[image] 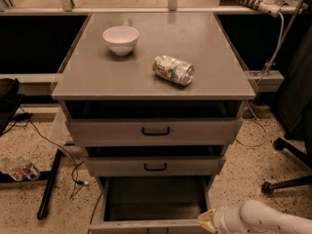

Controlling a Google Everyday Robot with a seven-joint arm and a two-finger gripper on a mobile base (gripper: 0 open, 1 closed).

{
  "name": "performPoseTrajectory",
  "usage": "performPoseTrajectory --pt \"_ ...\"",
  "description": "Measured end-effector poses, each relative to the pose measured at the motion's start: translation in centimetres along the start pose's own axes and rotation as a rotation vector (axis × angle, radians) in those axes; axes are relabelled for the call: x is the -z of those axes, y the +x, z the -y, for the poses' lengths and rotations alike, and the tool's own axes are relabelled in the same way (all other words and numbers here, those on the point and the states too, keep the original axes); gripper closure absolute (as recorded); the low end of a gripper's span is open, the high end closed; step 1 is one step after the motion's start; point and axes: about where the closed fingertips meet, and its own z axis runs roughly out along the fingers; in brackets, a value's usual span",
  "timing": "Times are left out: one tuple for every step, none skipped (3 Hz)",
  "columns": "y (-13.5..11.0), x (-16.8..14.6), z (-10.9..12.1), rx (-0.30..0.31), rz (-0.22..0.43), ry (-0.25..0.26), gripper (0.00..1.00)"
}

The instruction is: Close bottom drawer

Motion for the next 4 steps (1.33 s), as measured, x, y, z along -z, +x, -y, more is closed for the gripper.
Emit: performPoseTrajectory --pt "0.1 -0.2 -0.1 0.000 0.000 -0.003 1.00" --pt "0.1 -0.8 -0.9 0.013 -0.010 -0.027 1.00" --pt "1.0 -3.1 -3.4 0.033 -0.033 -0.101 1.00" --pt "2.1 -5.2 -5.7 0.047 -0.060 -0.169 1.00"
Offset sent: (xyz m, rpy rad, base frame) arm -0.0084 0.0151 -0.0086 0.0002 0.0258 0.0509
